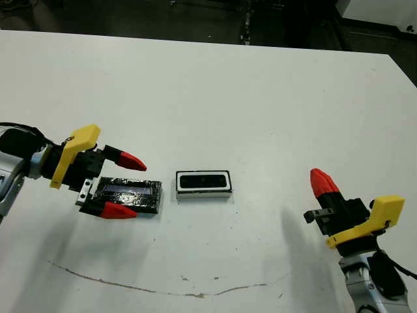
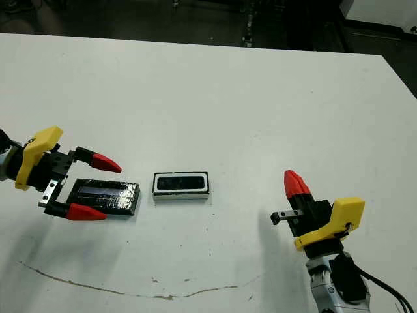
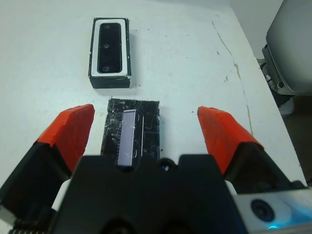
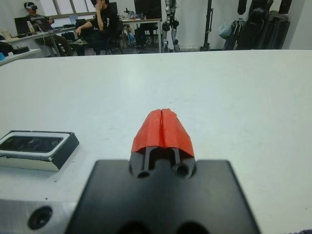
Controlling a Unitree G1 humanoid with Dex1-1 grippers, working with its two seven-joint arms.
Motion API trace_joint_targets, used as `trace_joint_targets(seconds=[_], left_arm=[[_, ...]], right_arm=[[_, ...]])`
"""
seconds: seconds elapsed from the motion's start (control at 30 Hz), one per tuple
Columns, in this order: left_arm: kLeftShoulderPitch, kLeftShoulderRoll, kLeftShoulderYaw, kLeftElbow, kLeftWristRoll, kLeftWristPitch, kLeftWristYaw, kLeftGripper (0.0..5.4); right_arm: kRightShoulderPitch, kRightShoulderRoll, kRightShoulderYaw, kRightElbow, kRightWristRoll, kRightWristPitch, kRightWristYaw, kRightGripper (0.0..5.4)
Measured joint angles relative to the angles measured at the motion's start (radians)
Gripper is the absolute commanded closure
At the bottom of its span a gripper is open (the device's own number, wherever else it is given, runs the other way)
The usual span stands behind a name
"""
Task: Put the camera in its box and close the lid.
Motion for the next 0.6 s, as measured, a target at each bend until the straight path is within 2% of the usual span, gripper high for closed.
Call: trace_joint_targets(seconds=[0.07, 0.6], left_arm=[[0.000, 0.000, -0.008, 0.002, 0.002, 0.025, -0.004, 0.00], [-0.003, -0.001, -0.034, 0.016, 0.054, 0.021, -0.023, 0.00]], right_arm=[[0.002, 0.000, 0.000, 0.000, 0.000, 0.000, -0.001, 5.38], [0.011, -0.001, 0.002, -0.004, -0.005, 0.000, -0.011, 5.38]])
